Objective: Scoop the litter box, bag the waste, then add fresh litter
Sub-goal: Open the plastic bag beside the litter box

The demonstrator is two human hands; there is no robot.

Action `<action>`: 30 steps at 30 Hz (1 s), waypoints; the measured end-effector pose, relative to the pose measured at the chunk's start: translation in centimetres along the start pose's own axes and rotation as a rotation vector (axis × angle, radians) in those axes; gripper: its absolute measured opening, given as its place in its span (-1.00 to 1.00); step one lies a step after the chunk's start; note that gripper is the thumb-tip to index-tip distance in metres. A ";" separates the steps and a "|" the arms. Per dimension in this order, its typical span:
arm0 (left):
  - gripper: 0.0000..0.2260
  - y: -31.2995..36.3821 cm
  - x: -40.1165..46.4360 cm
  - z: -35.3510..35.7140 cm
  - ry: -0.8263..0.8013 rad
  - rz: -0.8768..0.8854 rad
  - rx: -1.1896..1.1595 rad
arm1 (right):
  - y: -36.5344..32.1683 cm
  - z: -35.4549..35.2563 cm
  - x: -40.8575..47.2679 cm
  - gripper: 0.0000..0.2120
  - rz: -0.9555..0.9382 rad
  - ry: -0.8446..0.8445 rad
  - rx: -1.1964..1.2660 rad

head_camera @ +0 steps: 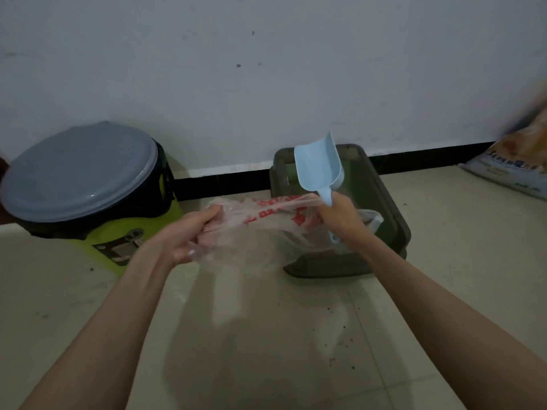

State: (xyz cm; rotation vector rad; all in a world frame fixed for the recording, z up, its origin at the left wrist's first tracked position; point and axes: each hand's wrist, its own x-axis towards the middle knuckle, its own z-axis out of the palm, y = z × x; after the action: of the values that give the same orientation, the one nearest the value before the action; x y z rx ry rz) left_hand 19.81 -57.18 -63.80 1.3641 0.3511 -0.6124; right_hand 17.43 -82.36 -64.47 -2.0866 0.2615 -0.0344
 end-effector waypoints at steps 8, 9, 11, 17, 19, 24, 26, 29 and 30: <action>-0.64 -0.3 -0.7 -4.3 -0.410 0.015 0.233 | 0.8 -0.9 1.1 -0.69 0.223 -0.083 0.276; -0.68 -0.4 -0.7 -4.2 -0.383 0.073 0.090 | 0.8 -0.9 1.1 -0.65 0.251 -0.116 0.305; -0.85 -1.0 -0.2 -4.4 -0.354 0.120 -0.243 | 0.7 -0.8 0.9 -0.62 0.263 -0.190 0.314; -0.86 -1.3 0.2 -4.9 -0.188 0.231 -0.662 | 0.0 -0.4 0.7 -0.74 0.170 -0.280 0.287; -0.91 -1.0 -0.1 -4.7 -0.182 0.281 -0.772 | -0.3 0.0 0.7 -0.71 0.039 -0.301 0.094; -0.69 -0.6 0.1 -5.2 -0.206 0.307 -0.856 | -0.3 1.2 1.2 -0.71 -0.069 -0.315 -0.161; -0.89 -1.0 0.2 -5.1 -0.163 0.300 -0.650 | 0.5 1.3 1.6 -0.78 -0.061 -0.214 -0.254; -0.85 -1.8 1.1 -5.9 -0.114 0.211 -0.640 | 0.9 1.1 2.1 -0.93 0.050 -0.019 -0.132; -0.93 -1.8 1.1 -5.9 -0.111 0.185 -0.661 | 0.8 1.0 2.3 -0.97 0.124 0.026 -0.019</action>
State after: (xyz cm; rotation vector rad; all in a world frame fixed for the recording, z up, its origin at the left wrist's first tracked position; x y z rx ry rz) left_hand 20.28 -51.78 -66.93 0.7142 0.2966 -0.3654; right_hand 19.63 -82.37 -65.80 -2.0865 0.4073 0.0157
